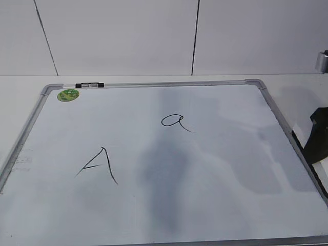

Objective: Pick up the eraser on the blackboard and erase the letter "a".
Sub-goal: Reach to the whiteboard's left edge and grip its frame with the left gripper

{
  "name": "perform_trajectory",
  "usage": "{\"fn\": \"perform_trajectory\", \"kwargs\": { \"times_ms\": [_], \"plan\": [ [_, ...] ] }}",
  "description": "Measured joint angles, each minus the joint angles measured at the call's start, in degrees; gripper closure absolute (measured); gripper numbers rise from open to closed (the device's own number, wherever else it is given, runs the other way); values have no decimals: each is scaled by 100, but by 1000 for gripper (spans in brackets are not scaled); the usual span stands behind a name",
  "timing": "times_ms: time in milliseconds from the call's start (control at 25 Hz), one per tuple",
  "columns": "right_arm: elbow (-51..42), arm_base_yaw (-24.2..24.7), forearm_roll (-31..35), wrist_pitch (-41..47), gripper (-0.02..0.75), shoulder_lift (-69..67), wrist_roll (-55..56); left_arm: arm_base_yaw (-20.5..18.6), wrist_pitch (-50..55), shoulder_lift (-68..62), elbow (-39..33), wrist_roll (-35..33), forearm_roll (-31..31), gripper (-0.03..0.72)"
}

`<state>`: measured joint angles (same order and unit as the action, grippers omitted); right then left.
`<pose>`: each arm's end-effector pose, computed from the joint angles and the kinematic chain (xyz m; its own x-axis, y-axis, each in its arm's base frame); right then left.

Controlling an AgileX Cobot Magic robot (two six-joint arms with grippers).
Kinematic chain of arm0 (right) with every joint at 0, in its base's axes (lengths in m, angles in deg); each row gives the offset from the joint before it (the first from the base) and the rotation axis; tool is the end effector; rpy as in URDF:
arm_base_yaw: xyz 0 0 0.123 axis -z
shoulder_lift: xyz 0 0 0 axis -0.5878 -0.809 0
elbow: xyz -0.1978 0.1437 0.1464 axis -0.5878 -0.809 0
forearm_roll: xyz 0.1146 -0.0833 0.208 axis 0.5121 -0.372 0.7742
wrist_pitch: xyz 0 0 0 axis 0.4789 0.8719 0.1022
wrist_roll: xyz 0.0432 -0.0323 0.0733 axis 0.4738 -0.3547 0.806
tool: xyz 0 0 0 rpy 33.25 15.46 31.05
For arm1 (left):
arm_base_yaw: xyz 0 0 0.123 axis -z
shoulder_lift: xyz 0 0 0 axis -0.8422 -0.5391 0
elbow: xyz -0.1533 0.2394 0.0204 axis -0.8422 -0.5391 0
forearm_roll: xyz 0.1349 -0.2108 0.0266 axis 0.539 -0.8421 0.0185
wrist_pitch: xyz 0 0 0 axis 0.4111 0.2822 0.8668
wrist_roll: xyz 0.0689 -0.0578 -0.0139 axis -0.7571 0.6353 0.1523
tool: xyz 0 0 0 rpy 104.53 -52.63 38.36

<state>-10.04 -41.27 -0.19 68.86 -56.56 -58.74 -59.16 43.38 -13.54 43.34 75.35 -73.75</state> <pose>0.2457 0.0358 0.2712 -0.9809 -0.1200 -0.1531 -0.1415 0.9802 0.1383 0.0086 -0.0190 0.3100 -0.5244 -0.0050 -0.8515 0.1547 0.9828 -0.1011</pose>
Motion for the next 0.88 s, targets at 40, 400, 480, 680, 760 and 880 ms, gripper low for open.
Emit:
{"fn": "perform_trajectory", "kwargs": {
  "times_ms": [40, 400, 480, 680, 760, 880],
  "plan": [
    [0, 0, 0, 0, 193, 0, 0, 0, -38, -223, 44, 0, -56, 325],
    [0, 0, 0, 0, 193, 0, 0, 0, -603, -2210, 184, 0, -510, 323],
    [0, 0, 0, 0, 193, 0, 0, 0, -752, -2652, 184, 0, -523, 323],
    [0, 0, 0, -11, 193, 0, 0, 0, -1065, -3764, 184, 0, -537, 321],
    [0, 0, 0, -11, 193, 0, 0, 0, -1116, -4163, 194, 0, -537, 321],
    [0, 0, 0, -22, 193, 0, 0, 0, -1337, -4748, 206, -27, -537, 320]
  ]
}}
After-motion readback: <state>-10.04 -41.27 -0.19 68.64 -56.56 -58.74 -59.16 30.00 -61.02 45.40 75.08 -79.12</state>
